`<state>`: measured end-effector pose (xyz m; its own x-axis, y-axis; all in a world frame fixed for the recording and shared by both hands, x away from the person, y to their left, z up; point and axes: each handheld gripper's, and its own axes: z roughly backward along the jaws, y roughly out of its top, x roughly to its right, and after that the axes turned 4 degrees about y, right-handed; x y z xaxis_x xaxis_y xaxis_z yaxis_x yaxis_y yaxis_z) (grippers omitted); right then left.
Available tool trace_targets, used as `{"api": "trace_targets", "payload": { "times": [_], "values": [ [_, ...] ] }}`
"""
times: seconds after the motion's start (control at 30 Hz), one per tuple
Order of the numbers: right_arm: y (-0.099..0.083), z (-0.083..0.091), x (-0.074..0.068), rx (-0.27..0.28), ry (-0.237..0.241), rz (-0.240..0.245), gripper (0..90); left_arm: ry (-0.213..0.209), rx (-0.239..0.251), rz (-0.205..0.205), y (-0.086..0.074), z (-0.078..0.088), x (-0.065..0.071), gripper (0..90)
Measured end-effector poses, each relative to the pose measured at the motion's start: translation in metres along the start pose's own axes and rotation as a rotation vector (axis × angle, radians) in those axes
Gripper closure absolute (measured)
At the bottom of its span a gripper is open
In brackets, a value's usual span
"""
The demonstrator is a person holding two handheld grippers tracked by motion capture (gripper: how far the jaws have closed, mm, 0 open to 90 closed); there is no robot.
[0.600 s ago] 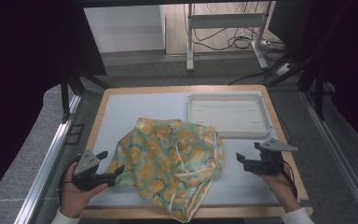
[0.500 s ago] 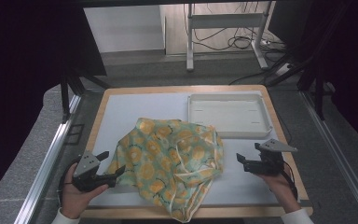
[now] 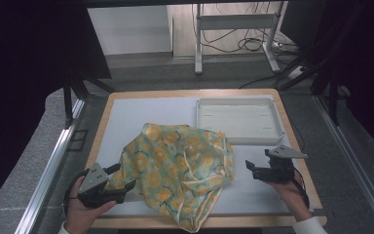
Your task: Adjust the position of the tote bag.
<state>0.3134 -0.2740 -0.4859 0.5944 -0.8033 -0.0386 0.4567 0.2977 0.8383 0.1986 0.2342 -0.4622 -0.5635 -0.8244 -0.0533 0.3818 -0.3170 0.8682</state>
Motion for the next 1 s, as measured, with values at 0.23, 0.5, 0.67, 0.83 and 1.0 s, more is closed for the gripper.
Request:
{"api": "trace_targets", "payload": {
  "times": [0.23,0.5,0.67,0.83,1.0],
  "values": [
    [-0.002,-0.007,-0.003,-0.026,0.016,0.012,13.7,-0.015,-0.008,-0.014,0.001,-0.002,0.01,26.8],
    [-0.003,-0.008,-0.002,-0.028,0.013,0.002,13.8,-0.043,-0.054,-0.03,-0.002,-0.017,0.017,26.1],
    [-0.005,-0.01,-0.001,-0.037,0.013,-0.003,13.7,-0.061,-0.06,-0.048,-0.001,-0.021,0.025,25.6],
    [-0.005,-0.007,-0.001,-0.022,0.012,-0.016,14.1,-0.09,-0.061,-0.078,0.002,-0.024,0.036,25.4],
    [-0.007,-0.006,0.001,-0.027,0.01,-0.031,14.1,-0.145,-0.073,-0.103,0.006,-0.031,0.048,24.9]
  ]
}}
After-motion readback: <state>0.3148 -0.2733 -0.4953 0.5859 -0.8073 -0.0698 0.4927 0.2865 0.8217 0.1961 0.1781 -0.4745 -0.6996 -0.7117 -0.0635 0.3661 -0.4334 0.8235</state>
